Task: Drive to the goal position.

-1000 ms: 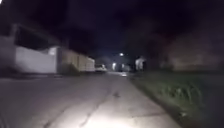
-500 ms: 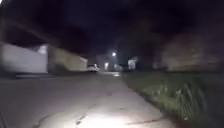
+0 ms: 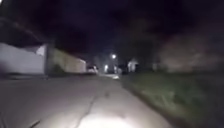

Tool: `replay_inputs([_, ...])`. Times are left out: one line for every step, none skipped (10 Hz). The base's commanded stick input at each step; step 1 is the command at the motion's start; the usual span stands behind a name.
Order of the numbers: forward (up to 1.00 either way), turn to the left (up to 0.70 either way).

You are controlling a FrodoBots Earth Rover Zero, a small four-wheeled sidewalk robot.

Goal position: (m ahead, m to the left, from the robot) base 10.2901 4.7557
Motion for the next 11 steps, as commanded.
replay_inputs([0.50, 0.00])
replay_inputs([0.50, 0.00])
replay_inputs([0.50, 0.00])
replay_inputs([0.50, 0.00])
replay_inputs([0.50, 0.00])
replay_inputs([0.50, 0.00])
replay_inputs([0.50, 0.00])
replay_inputs([0.50, 0.00])
replay_inputs([0.50, 0.00])
replay_inputs([0.50, 0.00])
replay_inputs([0.50, 0.00])
